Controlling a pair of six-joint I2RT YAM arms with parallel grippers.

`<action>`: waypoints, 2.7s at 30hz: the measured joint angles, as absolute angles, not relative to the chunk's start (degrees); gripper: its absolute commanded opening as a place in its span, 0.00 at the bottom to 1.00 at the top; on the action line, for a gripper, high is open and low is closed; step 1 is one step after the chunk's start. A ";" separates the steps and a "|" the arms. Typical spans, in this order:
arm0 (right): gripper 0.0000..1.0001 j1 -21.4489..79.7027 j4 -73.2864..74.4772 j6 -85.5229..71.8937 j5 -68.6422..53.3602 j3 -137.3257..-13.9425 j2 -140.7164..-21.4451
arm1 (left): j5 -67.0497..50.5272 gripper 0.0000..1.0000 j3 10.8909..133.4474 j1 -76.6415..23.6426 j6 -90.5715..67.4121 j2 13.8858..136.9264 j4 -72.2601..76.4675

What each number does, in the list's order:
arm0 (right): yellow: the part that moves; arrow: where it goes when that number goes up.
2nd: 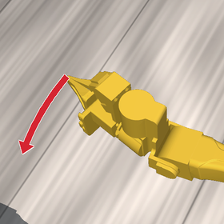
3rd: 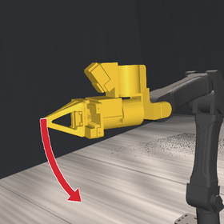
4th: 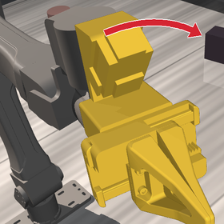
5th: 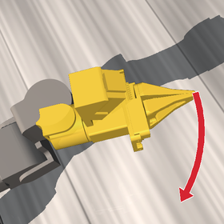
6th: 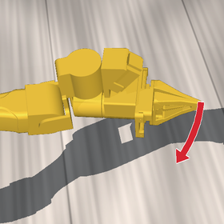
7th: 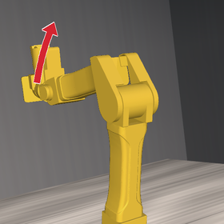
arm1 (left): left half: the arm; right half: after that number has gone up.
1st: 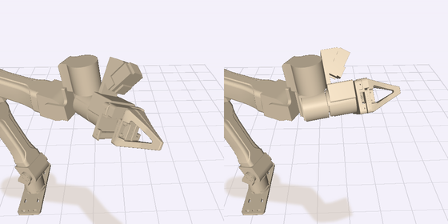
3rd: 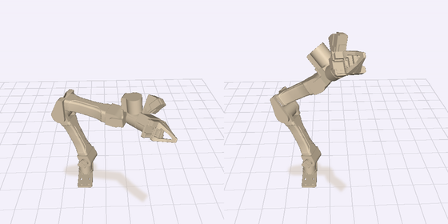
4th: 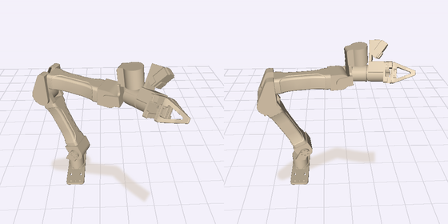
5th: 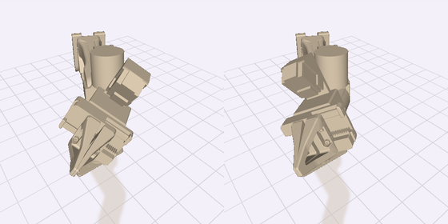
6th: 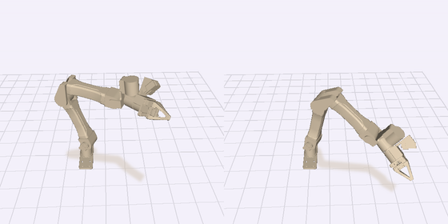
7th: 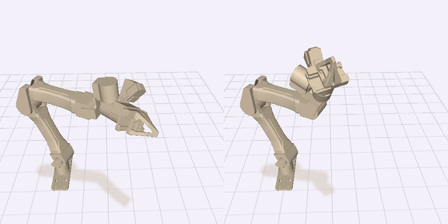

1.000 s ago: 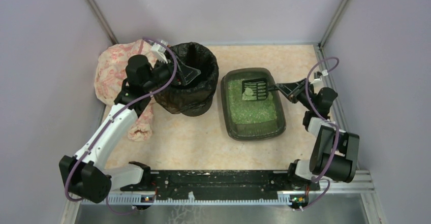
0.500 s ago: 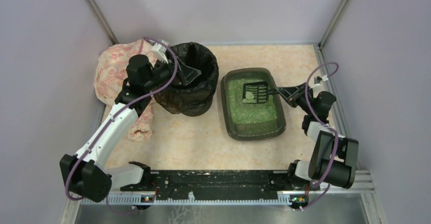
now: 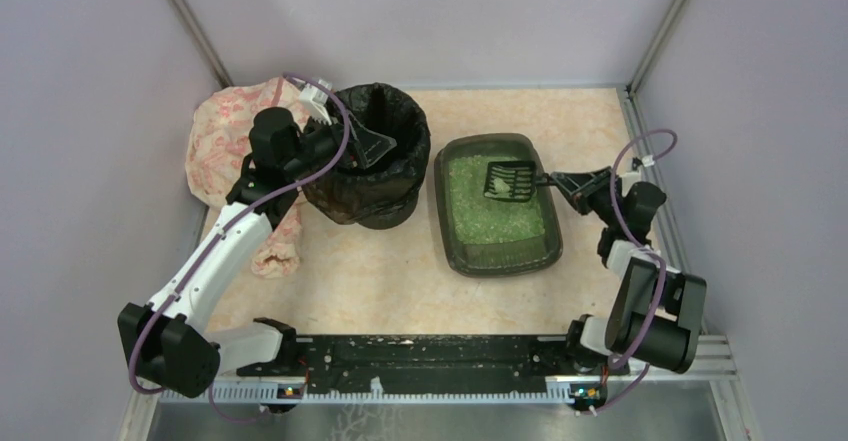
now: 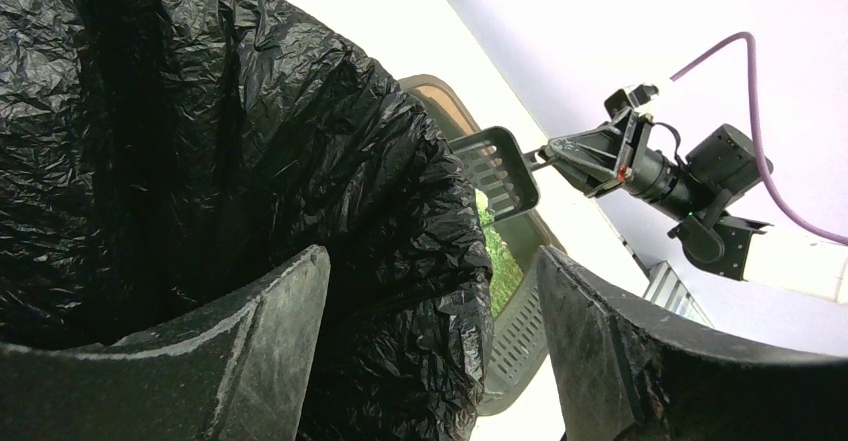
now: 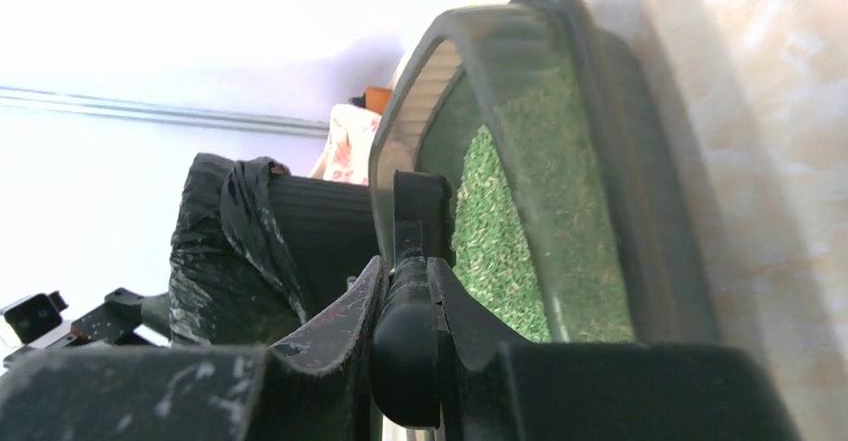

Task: Clean the litter box

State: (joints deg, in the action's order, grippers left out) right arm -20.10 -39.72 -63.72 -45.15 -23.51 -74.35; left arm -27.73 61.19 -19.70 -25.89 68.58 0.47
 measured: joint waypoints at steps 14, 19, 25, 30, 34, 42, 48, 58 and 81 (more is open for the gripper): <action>0.00 -18.13 -41.41 -64.75 -45.98 -22.48 -76.47 | -27.75 0.81 61.19 -19.51 -25.89 68.58 0.45; 0.00 -17.69 -41.56 -64.82 -46.63 -22.48 -76.44 | -27.73 0.81 61.19 -19.49 -25.89 68.58 0.45; 0.00 -17.61 -42.83 -66.30 -46.87 -22.55 -76.36 | -27.73 0.81 61.19 -19.49 -25.89 68.58 0.47; 0.00 -17.34 -40.82 -67.61 -47.07 -24.67 -74.59 | -27.73 0.81 61.19 -19.49 -25.89 68.58 0.45; 0.00 -16.03 -37.58 -67.79 -46.26 -31.59 -73.36 | -27.75 0.81 61.19 -19.49 -25.91 68.58 0.45; 0.00 -8.16 -36.34 -70.50 -43.62 -46.09 -75.61 | -28.08 0.81 61.19 -19.49 -25.91 68.49 0.45; 0.00 -1.32 -33.65 -70.96 -41.06 -57.36 -80.93 | -28.08 0.81 61.19 -19.49 -25.89 68.18 0.45; 0.00 12.43 -25.12 -59.22 -39.51 -74.74 -89.84 | -28.10 0.82 61.19 -19.49 -25.89 68.14 0.45; 0.00 39.64 13.82 -5.54 -14.22 -105.10 -99.79 | -28.10 0.82 61.19 -19.33 -25.82 68.14 0.43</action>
State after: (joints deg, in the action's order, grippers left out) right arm 39.64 13.82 -5.54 -14.22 -105.10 -99.79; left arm -28.10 61.19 -19.33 -25.82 68.14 0.43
